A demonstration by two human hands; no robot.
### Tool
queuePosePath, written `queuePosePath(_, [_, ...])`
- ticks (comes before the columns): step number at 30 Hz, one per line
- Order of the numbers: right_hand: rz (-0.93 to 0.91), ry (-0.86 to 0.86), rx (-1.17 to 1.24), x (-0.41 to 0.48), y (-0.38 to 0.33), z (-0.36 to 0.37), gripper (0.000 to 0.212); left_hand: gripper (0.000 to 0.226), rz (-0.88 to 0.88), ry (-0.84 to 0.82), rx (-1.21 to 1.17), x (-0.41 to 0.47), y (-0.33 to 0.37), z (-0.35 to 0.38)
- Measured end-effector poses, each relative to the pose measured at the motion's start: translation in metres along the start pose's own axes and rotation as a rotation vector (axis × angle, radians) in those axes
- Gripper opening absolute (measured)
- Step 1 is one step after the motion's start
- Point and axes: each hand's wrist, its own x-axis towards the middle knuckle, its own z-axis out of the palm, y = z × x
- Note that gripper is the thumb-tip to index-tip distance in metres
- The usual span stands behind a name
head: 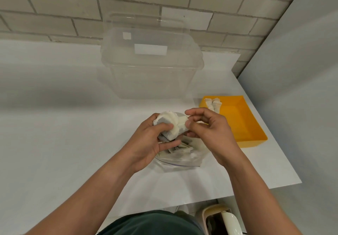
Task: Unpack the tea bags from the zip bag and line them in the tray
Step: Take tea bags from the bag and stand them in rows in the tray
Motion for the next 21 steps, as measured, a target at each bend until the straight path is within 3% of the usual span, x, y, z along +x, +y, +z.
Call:
queuePosePath(6, [-0.023,-0.078,-0.082,0.001,-0.004,-0.003,0.022,0.038,-0.076,-0.096,-0.028,-0.002,-0.001,0.000])
queuePosePath(11, [-0.132,-0.154,-0.372,0.003,-0.011,-0.010,0.025,0.038,-0.046,-0.104,-0.029,-0.004,-0.005,-0.001])
queuePosePath(17, [-0.257,-0.220,-0.555,0.010,-0.018,-0.009,0.018,0.038,0.003,-0.103,-0.035,-0.003,-0.009,0.008])
queuePosePath(21, [-0.216,-0.192,-0.447,0.015,-0.022,-0.013,0.008,0.038,0.014,-0.118,-0.040,-0.003,-0.011,0.015])
